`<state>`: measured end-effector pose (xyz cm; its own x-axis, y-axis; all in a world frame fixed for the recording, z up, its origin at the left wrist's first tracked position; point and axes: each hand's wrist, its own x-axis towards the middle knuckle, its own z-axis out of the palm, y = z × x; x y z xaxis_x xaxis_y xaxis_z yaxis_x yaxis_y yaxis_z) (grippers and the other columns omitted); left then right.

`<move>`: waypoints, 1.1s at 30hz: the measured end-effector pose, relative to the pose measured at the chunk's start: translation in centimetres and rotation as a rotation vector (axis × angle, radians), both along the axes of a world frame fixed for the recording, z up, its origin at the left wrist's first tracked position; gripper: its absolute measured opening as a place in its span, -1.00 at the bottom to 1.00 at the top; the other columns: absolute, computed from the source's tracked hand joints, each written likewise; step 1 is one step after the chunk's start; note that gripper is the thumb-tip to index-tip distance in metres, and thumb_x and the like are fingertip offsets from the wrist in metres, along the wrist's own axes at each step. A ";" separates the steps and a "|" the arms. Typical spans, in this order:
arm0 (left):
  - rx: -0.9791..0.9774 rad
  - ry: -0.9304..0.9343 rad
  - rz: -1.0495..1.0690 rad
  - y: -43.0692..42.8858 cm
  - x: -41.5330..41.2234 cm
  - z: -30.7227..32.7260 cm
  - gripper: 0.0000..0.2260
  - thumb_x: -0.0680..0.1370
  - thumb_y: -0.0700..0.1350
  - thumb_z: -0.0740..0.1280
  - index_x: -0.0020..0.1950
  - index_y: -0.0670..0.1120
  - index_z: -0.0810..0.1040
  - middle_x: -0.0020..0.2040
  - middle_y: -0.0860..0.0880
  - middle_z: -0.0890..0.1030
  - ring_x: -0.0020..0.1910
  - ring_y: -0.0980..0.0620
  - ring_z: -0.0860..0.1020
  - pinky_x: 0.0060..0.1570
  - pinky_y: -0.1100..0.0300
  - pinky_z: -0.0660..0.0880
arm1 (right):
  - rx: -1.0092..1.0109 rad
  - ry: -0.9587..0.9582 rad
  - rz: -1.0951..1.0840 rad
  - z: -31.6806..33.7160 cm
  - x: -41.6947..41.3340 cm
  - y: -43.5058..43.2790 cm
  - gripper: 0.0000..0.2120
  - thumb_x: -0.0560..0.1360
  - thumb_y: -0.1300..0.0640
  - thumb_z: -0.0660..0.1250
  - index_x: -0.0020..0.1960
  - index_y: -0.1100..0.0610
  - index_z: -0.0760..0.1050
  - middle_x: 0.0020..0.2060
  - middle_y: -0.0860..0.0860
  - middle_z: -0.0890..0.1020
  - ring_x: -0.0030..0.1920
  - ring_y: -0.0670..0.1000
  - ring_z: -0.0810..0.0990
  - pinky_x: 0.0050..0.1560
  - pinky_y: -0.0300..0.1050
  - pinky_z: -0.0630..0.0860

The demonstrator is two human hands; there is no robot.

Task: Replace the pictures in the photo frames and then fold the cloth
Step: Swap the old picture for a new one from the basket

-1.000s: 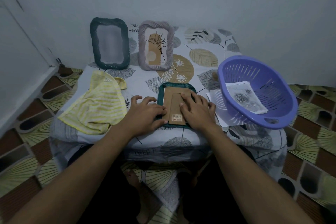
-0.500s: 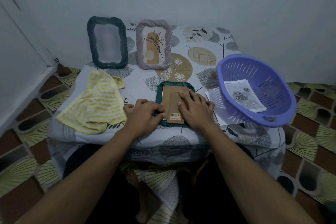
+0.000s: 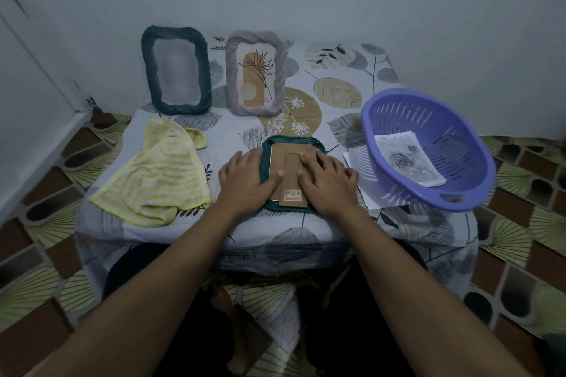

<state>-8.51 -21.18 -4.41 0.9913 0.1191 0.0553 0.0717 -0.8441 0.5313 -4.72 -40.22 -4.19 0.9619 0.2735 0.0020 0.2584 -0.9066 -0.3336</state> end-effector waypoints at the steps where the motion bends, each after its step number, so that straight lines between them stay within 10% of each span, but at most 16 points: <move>1: 0.030 0.012 -0.005 -0.3 0.1 -0.2 -0.23 0.49 0.41 0.02 0.59 0.00 0.13 0.56 -0.03 0.25 0.57 -0.13 0.09 0.49 -0.16 0.00 | -0.002 0.000 0.000 0.0 0.0 0.0 -0.53 0.65 -0.22 -0.02 0.55 -0.24 0.15 0.59 -0.05 0.15 0.54 0.03 0.09 0.42 0.14 0.00; 24: 0.192 -0.012 0.021 -0.6 0.5 -1.4 -0.10 0.44 0.53 0.01 0.60 -0.02 0.12 0.58 0.01 0.24 0.57 -0.09 0.10 0.50 -0.18 0.00 | 0.036 0.083 -0.024 3.1 -0.4 -0.2 -0.52 0.55 -0.02 0.24 0.46 -0.08 0.35 0.55 0.02 0.22 0.54 0.12 0.10 0.43 0.18 0.10; 33: 0.188 -0.018 0.025 -0.6 0.4 -1.4 -0.09 0.42 0.54 0.00 0.60 -0.03 0.12 0.58 0.00 0.23 0.57 -0.10 0.10 0.50 -0.18 -0.01 | -0.121 0.017 -0.077 4.0 -3.5 -2.6 -0.65 0.47 -0.19 0.31 0.20 -0.08 0.52 0.26 -0.04 0.48 0.33 0.08 0.35 0.27 0.10 0.25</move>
<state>-8.06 -21.73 -5.77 0.9868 0.1297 0.0967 0.0860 -0.9268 0.3655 -8.19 -42.86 -0.23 0.9797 0.1959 -0.0435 0.1815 -0.9575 -0.2241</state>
